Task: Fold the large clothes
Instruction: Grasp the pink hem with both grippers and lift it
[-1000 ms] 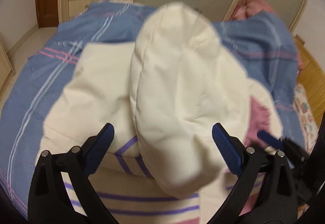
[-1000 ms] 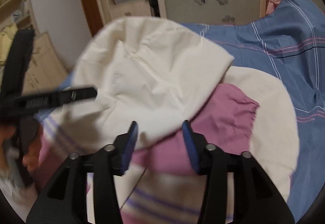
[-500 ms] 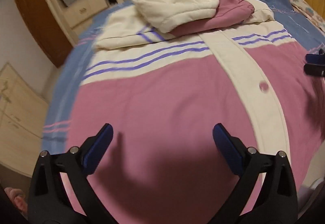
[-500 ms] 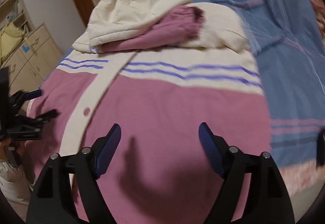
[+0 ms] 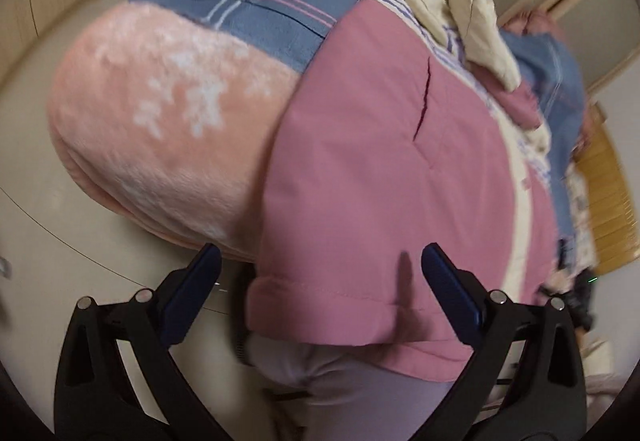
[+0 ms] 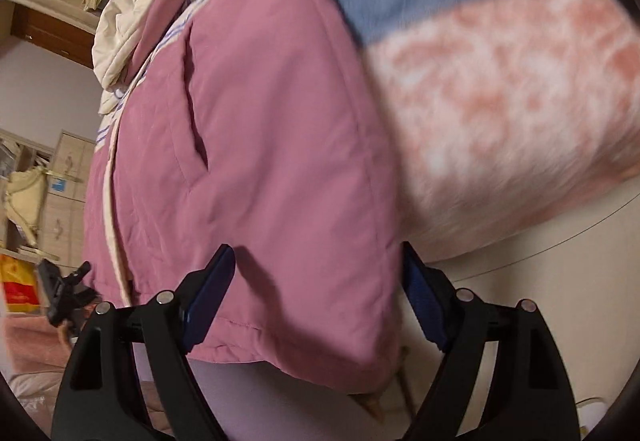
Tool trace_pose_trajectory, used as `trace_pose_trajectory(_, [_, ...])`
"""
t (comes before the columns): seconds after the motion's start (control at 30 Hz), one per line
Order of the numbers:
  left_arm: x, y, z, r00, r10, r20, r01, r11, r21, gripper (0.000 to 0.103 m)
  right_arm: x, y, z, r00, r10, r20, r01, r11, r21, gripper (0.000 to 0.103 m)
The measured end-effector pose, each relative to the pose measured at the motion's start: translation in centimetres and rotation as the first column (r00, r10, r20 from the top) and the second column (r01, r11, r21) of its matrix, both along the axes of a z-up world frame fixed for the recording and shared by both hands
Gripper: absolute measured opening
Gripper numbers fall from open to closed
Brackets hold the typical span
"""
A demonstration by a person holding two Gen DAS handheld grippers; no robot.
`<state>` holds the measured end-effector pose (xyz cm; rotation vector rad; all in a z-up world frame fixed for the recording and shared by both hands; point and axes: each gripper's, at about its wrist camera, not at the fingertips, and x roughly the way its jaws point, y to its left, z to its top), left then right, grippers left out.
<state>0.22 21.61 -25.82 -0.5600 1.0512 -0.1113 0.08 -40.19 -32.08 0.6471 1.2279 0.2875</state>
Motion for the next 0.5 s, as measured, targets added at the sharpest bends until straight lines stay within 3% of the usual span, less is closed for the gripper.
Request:
trace_pose_trajectory(0.03, [0.1,0.0,-0.3,1.0,0.002,0.003,-0.001,0.998,-0.067,0.091,-0.1,0.4,-0.3,1.0,0.0,-0.007,0.0,1.0,0.018,0.082])
trace_pose_trajectory(0.07, [0.1,-0.2,-0.5,1.0,-0.003,0.003,0.004,0.991,-0.13,0.069,-0.2,0.7,-0.4,1.0,-0.005,0.001,0.005,1.0,0.016,0.077])
trace_pose_trajectory(0.1, [0.2,-0.5,-0.8,1.0,-0.009,-0.004,0.008,0.986,-0.165,0.057,-0.4,0.9,-0.1,1.0,-0.005,0.017,0.005,1.0,0.013,0.066])
trace_pose_trajectory(0.13, [-0.2,-0.8,-1.0,1.0,-0.012,-0.003,0.011,0.984,-0.179,0.042,-0.7,1.1,0.2,0.999,0.001,0.041,-0.001,1.0,0.017,0.045])
trace_pose_trajectory(0.17, [-0.3,-0.9,-0.9,1.0,-0.014,0.003,0.014,0.981,-0.191,0.034,-0.9,1.1,0.6,0.999,-0.001,0.047,0.0,1.0,0.024,0.034])
trace_pose_trajectory(0.2, [-0.4,-1.0,-0.9,1.0,-0.015,0.009,0.017,0.979,-0.201,0.031,-1.1,0.8,0.8,0.999,-0.003,0.048,0.0,0.998,0.061,0.017])
trace_pose_trajectory(0.23, [-0.5,-1.2,-0.7,1.0,-0.018,0.018,0.022,0.976,-0.215,0.025,-1.3,0.6,0.9,0.999,-0.01,0.048,0.005,0.995,0.1,0.014])
trace_pose_trajectory(0.33, [-0.6,-1.0,1.2,0.996,-0.026,0.081,0.048,0.96,-0.275,0.017,-1.8,0.1,2.5,0.995,-0.007,0.096,-0.012,0.98,0.199,0.011])
trace_pose_trajectory(0.5, [0.5,-1.0,6.3,0.959,-0.046,0.279,0.157,0.908,-0.389,0.016,-1.6,-0.2,8.4,0.953,-0.017,0.302,-0.104,0.919,0.38,0.01])
